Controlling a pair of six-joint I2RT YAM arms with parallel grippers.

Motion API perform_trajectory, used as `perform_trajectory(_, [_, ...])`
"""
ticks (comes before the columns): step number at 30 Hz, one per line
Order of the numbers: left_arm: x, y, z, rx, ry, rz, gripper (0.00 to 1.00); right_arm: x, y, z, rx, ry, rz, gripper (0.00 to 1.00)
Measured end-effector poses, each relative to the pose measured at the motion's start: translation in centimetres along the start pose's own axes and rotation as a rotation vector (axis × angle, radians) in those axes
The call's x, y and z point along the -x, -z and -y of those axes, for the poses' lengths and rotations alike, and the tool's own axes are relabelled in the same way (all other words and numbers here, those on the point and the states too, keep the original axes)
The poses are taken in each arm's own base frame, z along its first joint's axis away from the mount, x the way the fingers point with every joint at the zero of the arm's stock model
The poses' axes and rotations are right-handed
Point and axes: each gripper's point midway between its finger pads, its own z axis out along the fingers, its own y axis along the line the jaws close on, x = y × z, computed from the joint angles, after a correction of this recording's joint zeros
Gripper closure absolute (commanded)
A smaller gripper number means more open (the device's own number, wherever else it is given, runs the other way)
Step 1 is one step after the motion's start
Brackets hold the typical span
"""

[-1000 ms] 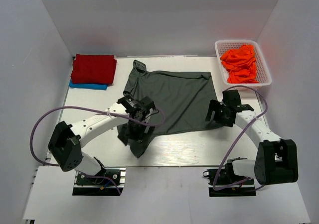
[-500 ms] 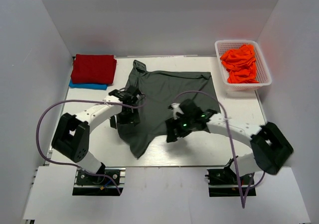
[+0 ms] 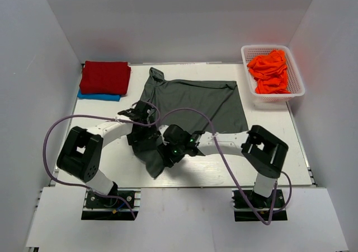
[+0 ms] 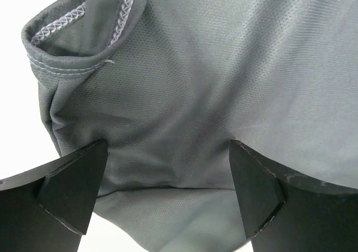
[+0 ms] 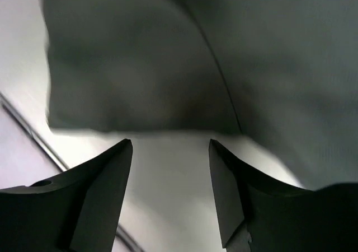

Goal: Fold and stack the t-shirts
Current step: Flatten out the tshirt

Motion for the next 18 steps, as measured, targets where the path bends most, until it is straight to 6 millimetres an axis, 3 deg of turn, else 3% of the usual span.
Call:
perform_trajectory(3, [0.0,0.0,0.0,-0.03,0.025,0.009,0.0,2.0,-1.0,-0.3,-0.027,0.0,0.038,0.67])
perform_trajectory(7, [0.0,0.2,0.1,-0.067,0.047,0.02,0.0,3.9,-0.9,-0.5,-0.052,-0.025,0.084,1.0])
perform_trajectory(14, [0.6,0.2,0.4,-0.104,0.079,0.032,0.0,9.0,-1.1,-0.3,-0.127,-0.07,0.136,1.0])
perform_trajectory(18, [0.9,0.2,0.6,-0.128,0.084,0.049,0.0,9.5,-1.7,-0.1,-0.149,-0.073,0.118,1.0])
